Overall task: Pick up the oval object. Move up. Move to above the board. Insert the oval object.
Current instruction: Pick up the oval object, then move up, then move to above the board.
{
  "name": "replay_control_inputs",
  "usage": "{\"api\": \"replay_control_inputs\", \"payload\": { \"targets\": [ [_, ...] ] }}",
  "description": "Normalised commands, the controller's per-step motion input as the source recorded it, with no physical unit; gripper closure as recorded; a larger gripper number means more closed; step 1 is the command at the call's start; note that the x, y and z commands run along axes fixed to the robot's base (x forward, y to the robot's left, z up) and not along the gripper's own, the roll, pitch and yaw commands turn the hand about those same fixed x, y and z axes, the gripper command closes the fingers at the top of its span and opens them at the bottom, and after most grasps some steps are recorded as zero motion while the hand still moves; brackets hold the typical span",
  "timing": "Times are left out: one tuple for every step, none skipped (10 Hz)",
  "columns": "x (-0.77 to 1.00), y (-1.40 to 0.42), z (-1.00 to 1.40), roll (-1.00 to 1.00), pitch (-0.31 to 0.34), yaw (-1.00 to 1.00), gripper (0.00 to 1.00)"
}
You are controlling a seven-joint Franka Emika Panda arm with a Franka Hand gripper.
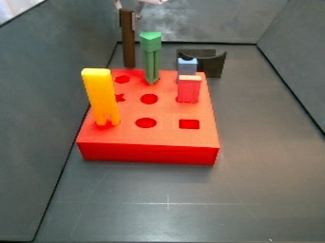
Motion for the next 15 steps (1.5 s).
{"api": "replay_control_inputs", "payload": {
  "targets": [
    [0.0, 0.0, 0.0, 0.0, 0.0, 0.0, 1.0],
    [0.0, 0.0, 0.0, 0.0, 0.0, 0.0, 1.0],
    [0.0, 0.0, 0.83, 0.0, 0.0, 0.0, 1.0],
    [-0.02, -0.02, 0.8, 0.0, 0.019, 0.03, 1.0],
    [-0.03, -0.02, 0.7, 0.01, 0.027, 0.03, 1.0],
    [-0.02, -0.01, 0.52, 0.02, 0.039, 0.03, 1.0],
    [-0.01, 0.0, 0.36, 0.04, 0.052, 0.02, 1.0],
    [-0.11, 0.13, 1.0, 0.0, -0.298, -0.01, 1.0],
    [-0.12, 0.13, 1.0, 0.01, -0.288, -0.01, 1.0],
    [-0.13, 0.12, 1.0, 0.01, -0.217, -0.02, 1.0],
    [-0.13, 0.12, 1.0, 0.01, -0.17, -0.03, 1.0],
    [-0.12, 0.11, 1.0, 0.01, -0.081, -0.03, 1.0],
    [-0.11, 0.11, 1.0, 0.0, -0.031, -0.03, 1.0],
    [-0.1, 0.1, 1.0, 0.0, 0.016, -0.02, 1.0],
    [-0.09, 0.1, 1.0, 0.0, 0.035, -0.02, 1.0]
  ]
}}
